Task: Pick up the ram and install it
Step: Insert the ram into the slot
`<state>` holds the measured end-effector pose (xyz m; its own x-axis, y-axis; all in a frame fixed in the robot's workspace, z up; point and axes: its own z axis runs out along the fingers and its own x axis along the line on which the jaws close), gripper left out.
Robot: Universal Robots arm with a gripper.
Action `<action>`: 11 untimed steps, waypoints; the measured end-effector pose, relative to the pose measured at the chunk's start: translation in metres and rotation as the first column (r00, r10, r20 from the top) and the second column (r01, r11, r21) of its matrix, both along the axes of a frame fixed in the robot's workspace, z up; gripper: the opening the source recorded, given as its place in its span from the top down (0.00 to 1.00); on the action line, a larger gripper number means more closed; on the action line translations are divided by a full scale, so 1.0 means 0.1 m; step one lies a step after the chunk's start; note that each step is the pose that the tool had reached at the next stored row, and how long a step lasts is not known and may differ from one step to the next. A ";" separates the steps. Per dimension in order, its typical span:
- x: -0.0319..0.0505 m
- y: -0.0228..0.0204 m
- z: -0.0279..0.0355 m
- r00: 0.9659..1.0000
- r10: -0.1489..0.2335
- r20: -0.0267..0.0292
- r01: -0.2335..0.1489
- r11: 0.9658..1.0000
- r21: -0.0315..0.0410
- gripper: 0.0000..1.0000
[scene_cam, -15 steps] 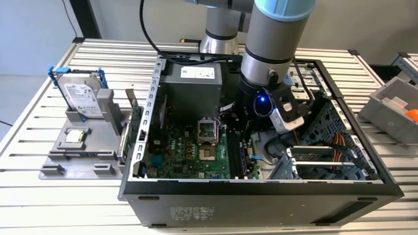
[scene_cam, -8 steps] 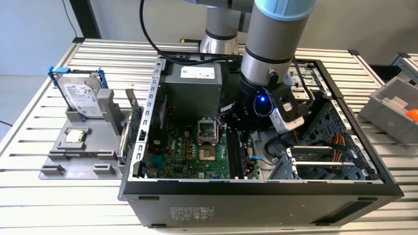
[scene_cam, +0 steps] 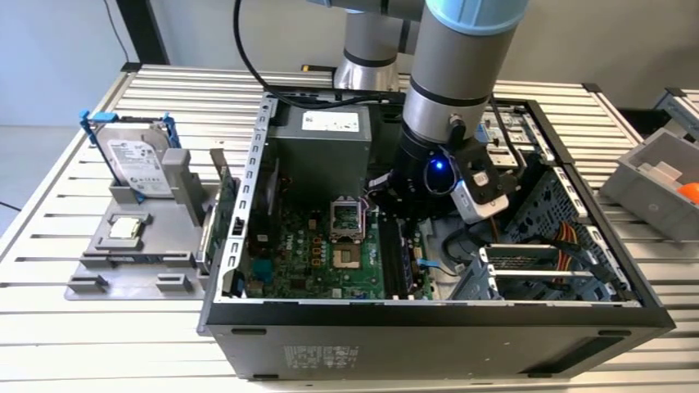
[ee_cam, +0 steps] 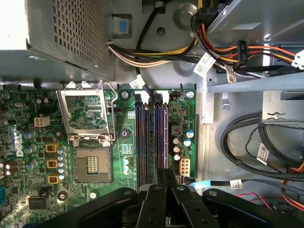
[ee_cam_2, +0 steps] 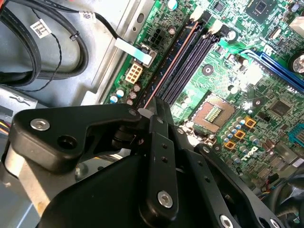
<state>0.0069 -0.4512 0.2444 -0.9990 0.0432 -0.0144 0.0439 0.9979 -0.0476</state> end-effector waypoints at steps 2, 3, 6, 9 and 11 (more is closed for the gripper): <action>0.000 0.000 0.000 1.000 0.000 0.000 0.000 1.000 0.000 1.00; 0.000 0.000 0.001 1.000 0.000 0.000 0.000 1.000 0.000 1.00; 0.000 0.000 0.002 0.999 0.048 0.000 -0.048 0.999 0.000 1.00; 0.000 0.000 0.002 0.996 0.087 0.000 -0.087 0.996 0.000 1.00; 0.000 0.000 0.002 0.995 0.103 0.000 -0.103 0.995 0.000 1.00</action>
<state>0.0069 -0.4511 0.2446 -0.9981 -0.0595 -0.0145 -0.0587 0.9971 -0.0475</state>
